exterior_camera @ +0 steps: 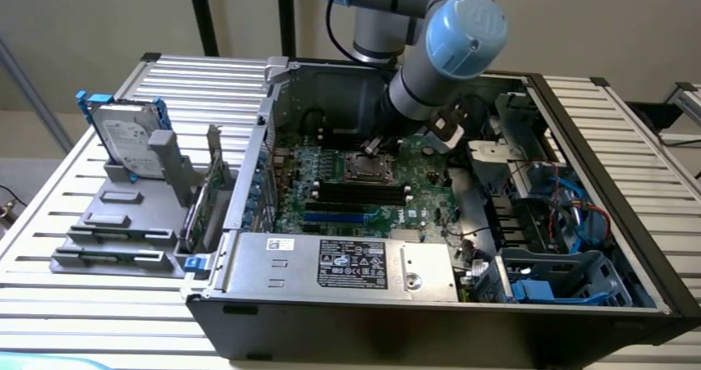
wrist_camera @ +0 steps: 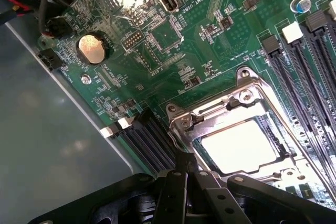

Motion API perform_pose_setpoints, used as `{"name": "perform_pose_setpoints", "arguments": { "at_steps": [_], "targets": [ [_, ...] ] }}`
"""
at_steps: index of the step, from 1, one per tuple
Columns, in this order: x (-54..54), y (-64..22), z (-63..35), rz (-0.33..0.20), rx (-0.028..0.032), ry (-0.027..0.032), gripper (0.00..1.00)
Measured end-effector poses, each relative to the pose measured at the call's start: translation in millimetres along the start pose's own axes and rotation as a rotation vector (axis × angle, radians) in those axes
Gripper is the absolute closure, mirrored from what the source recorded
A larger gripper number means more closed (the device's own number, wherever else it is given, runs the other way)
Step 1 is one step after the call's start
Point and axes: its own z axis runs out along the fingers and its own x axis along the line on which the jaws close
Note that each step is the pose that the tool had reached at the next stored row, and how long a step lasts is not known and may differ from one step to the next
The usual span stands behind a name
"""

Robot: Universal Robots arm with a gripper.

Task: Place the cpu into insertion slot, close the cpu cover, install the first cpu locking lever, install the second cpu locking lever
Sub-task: 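Install the first cpu locking lever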

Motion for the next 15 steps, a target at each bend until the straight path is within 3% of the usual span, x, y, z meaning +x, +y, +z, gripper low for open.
{"name": "perform_pose_setpoints", "arguments": {
  "at_steps": [5,10,15],
  "targets": [
    [-5.1,-7.2,0.0,-0.002,0.0011,0.0001,0.89],
    [-3.0,-12.9,-3.0,-0.002,0.0019,0.0012,0.89],
    [-2.1,-13.8,-2.8,-0.002,0.0022,0.0017,0.89]
  ]
}}
